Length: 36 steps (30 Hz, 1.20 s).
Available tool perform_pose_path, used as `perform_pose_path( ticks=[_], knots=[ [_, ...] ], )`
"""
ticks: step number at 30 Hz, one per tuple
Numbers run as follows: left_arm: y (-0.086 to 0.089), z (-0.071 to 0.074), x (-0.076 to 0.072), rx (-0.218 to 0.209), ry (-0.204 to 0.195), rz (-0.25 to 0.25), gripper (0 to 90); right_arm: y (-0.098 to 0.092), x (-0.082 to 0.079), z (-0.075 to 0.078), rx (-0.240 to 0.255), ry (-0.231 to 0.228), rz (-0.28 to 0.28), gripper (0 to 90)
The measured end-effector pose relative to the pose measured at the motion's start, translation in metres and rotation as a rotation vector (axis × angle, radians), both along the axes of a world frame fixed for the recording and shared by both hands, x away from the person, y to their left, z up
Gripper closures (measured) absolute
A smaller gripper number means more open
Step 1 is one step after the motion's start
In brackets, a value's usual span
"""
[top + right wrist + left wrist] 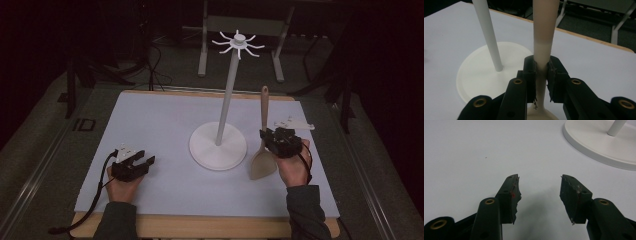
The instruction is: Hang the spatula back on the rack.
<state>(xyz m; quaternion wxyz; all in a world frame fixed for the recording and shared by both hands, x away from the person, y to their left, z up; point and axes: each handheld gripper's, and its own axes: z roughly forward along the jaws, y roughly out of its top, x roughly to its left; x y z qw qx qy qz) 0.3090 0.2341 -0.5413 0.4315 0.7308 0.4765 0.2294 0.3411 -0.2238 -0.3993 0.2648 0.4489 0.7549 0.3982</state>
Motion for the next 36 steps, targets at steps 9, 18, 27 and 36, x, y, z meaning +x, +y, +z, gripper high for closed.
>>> perform_pose_path(
  ticks=[9, 18, 27, 36],
  knots=[
    [0.0, 0.0, 0.0, -0.004, 0.0, 0.001, 49.5, 0.004, -0.004, 0.009, 0.013, -0.038, 0.009, 78.4],
    [0.001, 0.0, 0.0, -0.002, 0.0, 0.0, 49.3, 0.007, -0.008, 0.021, 0.024, -0.083, 0.022, 78.4],
    [0.001, 0.0, 0.0, -0.007, 0.0, 0.001, 49.1, 0.01, -0.011, 0.032, 0.039, -0.116, 0.039, 78.4],
    [0.001, 0.0, 0.0, -0.012, -0.001, 0.004, 49.0, 0.015, -0.012, 0.04, 0.057, -0.133, 0.05, 78.4]
  ],
)
